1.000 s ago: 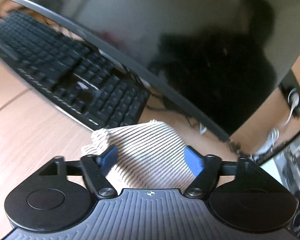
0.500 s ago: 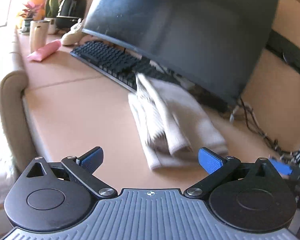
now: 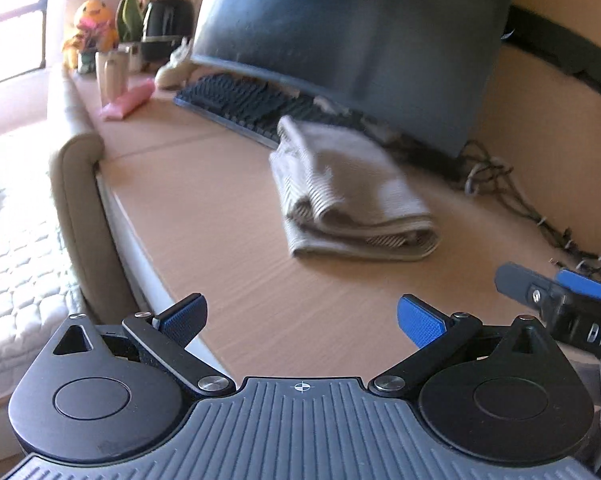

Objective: Fold clothes

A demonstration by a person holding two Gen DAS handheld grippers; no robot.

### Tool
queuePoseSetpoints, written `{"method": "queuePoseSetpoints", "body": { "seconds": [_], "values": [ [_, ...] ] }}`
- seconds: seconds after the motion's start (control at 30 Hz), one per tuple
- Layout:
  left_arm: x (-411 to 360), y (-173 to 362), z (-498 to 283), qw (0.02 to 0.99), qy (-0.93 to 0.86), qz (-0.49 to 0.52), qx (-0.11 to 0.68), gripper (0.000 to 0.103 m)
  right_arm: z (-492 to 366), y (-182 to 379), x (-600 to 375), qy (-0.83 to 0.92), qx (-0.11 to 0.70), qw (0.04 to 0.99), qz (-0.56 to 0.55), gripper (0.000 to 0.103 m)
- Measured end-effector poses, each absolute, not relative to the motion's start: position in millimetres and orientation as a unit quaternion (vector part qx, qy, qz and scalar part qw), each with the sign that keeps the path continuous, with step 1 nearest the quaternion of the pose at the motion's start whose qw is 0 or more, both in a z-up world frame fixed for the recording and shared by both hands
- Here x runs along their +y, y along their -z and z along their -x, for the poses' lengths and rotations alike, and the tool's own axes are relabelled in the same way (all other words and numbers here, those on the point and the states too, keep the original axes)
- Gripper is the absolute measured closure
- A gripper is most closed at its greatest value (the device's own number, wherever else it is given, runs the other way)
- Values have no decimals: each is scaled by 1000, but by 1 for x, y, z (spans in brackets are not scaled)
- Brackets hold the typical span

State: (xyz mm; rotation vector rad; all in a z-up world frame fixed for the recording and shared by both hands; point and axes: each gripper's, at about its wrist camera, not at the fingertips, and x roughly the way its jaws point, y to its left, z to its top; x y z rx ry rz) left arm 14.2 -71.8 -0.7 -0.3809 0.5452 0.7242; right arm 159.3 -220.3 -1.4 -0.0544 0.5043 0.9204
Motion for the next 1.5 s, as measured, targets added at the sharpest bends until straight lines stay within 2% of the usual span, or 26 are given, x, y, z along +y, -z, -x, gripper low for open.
{"method": "queuePoseSetpoints", "body": {
  "seconds": [0.13,0.5,1.5],
  "values": [
    [-87,-11,-12,889,-362,154,234,0,-165,-9,-227,-458,229,859,-4,0],
    [-84,-11,-14,881,-369,156,251,0,-147,-1,-207,-464,211,858,63,0],
    [-78,-1,-12,875,-364,172,271,0,-155,10,-204,-465,239,850,67,0]
  ]
}}
